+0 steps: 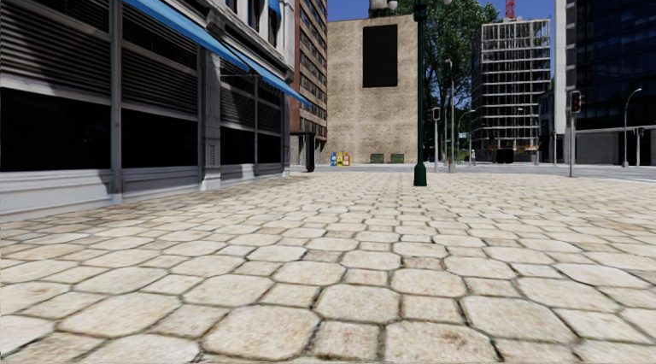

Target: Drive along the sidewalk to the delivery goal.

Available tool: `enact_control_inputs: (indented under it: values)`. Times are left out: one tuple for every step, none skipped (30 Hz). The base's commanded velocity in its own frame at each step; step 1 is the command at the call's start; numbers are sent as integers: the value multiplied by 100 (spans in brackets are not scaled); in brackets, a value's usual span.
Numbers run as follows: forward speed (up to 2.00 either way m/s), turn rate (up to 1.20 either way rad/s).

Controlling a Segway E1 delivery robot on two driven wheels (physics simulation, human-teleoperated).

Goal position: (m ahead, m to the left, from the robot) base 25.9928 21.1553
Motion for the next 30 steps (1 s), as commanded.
enact_control_inputs:
  values:
    - [200, 0]
    - [200, 0]
    - [200, 0]
    - [200, 0]
    - [200, 0]
    - [200, 0]
    - [200, 0]
    - [200, 0]
    - [200, 0]
    - [200, 0]
    - [200, 0]
    - [200, 0]
    - [200, 0]
    - [200, 0]
    - [200, 0]
    - [200, 0]
    - [200, 0]
    - [200, 0]
    - [200, 0]
    - [200, 0]
    - [200, 0]
    - [200, 0]
    - [200, 0]
    - [200, 0]
    - [200, 0]
    - [200, 0]
    - [200, 0]
    - [200, 0]
    - [200, 0]
    - [200, 0]
